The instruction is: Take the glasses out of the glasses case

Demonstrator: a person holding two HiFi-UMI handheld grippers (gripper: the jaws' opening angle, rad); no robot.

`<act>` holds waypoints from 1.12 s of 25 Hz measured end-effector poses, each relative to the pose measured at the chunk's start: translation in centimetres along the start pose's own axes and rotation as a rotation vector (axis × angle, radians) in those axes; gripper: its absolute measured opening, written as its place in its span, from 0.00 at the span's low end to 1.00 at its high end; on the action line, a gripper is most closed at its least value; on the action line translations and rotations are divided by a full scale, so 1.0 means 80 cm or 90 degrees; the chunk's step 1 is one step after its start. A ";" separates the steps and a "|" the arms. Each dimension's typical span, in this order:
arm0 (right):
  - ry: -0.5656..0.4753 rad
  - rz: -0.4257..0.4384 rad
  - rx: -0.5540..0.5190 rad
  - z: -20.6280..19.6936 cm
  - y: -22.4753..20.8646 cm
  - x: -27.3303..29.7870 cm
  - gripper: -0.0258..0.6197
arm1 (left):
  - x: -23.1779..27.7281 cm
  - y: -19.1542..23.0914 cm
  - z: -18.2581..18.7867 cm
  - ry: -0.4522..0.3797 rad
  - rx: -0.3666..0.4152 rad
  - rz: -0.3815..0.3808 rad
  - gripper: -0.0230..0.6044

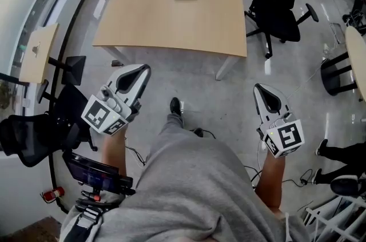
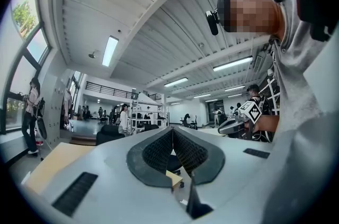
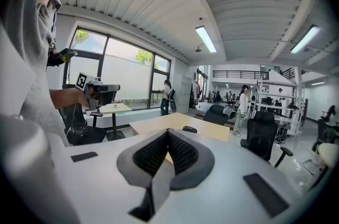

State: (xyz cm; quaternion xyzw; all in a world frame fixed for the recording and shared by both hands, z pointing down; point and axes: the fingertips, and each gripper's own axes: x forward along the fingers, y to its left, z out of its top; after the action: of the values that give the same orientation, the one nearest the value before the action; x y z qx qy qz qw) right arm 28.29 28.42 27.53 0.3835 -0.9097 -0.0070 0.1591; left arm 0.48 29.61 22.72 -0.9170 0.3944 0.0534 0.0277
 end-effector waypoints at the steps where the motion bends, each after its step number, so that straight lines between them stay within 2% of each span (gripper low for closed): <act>1: 0.003 -0.004 0.002 0.001 -0.002 -0.003 0.05 | 0.003 -0.001 0.001 0.000 -0.001 -0.002 0.05; 6: 0.005 -0.015 0.018 -0.001 -0.023 0.005 0.05 | 0.033 0.010 -0.004 0.001 -0.006 -0.016 0.05; 15: -0.012 -0.010 0.048 -0.001 -0.045 0.076 0.05 | 0.062 0.078 -0.033 0.013 -0.023 -0.017 0.05; 22: 0.010 -0.021 0.056 0.012 -0.065 0.158 0.05 | 0.082 0.160 -0.052 0.014 -0.041 -0.022 0.05; 28: 0.015 -0.032 0.063 0.033 -0.083 0.248 0.05 | 0.099 0.251 -0.064 0.020 -0.035 -0.026 0.05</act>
State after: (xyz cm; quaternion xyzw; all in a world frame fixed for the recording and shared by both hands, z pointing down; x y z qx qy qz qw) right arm 19.10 9.57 29.78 0.4139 -0.8970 0.0382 0.1504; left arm -8.27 9.64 26.69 -0.9258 0.3747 0.0495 -0.0023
